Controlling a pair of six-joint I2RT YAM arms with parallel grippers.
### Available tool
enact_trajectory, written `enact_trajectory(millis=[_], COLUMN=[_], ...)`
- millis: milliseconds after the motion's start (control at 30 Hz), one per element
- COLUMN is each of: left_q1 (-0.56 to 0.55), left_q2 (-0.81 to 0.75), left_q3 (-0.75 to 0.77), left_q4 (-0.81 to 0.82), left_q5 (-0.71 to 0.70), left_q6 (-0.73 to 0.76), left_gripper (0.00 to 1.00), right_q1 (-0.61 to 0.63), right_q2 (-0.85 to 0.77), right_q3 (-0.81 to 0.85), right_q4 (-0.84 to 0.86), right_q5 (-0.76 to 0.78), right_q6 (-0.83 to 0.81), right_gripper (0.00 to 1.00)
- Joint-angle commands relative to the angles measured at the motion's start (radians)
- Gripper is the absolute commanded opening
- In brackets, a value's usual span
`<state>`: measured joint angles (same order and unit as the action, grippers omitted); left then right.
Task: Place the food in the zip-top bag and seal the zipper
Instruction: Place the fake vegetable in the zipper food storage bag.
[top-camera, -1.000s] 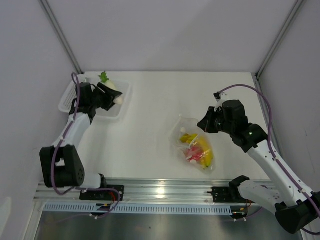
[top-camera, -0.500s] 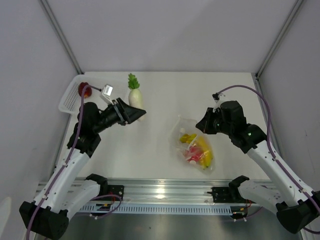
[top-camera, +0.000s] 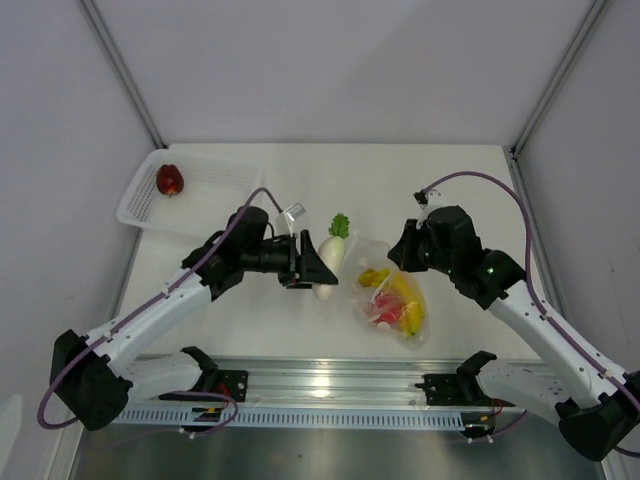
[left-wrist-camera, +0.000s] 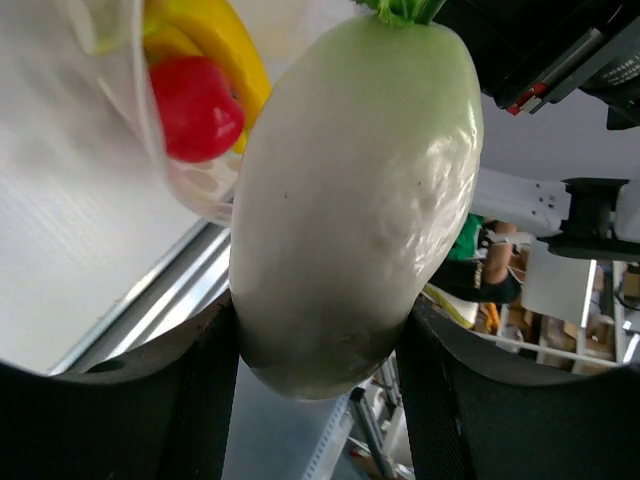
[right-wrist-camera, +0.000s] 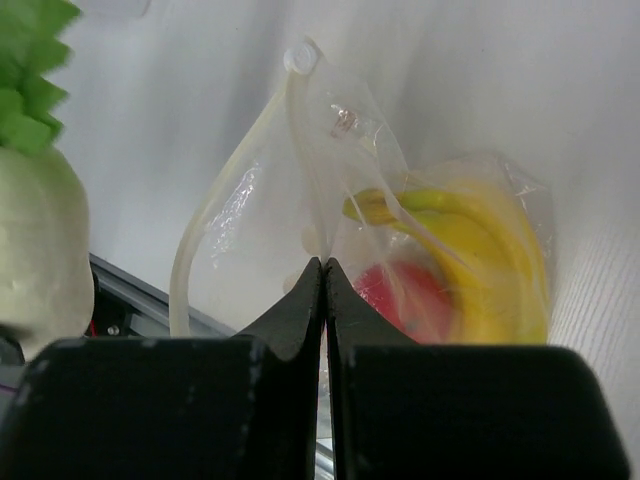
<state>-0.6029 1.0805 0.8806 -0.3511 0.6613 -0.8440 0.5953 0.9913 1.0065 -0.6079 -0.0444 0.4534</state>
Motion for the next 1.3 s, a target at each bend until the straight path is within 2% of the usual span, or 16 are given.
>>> enact_trajectory(millis=[0,67,200,567,867,967,1067,1167,1200,1267], left_q1=[-0.067,-0.11,-0.143,-0.147,-0.184,-0.184,-0.187,-0.187,-0.187,-0.187], left_q2=[0.056,0.097,0.171,0.234,0.288,0.311,0.314,0.312,0.317,0.32], left_q3=[0.017,-0.002,0.011,-0.055,-0.045,-0.034,-0.032,-0.043,-0.04,-0.042], left_q4=[0.096,0.178,0.196,0.33,0.272,0.219,0.244,0.271,0.268,0.282], left_q5=[0.119,0.176,0.227,0.308,0.314,0.314,0.32,0.311,0.308,0.304], left_q6=[-0.138,-0.187,-0.217,-0.412,-0.491,-0.518,-0.55,-0.584,-0.59,-0.613], left_gripper=[0.01,0.01,0.01,0.01,0.04,0.09,0.17,0.29,0.38,0.43], right_q1=[0.034,0.044,0.066,0.124,0.175,0.178,0.182,0.182,0.184,0.184], right_q2=[-0.01,-0.013,-0.029,-0.129,-0.132,-0.138,-0.148,-0.155,-0.157,-0.16], right_q3=[-0.005,-0.009,-0.026,-0.094,-0.097,-0.103,-0.106,-0.105,-0.103,-0.103], right_q4=[0.033,0.034,0.037,0.094,0.096,0.1,0.102,0.102,0.103,0.102], right_q5=[0.095,0.109,0.123,0.112,0.155,0.152,0.147,0.14,0.138,0.136], right_q6=[-0.036,-0.051,-0.076,-0.127,-0.153,-0.157,-0.16,-0.166,-0.168,-0.17], right_gripper=[0.0,0.0,0.0,0.0,0.0,0.0,0.0,0.0,0.0,0.0])
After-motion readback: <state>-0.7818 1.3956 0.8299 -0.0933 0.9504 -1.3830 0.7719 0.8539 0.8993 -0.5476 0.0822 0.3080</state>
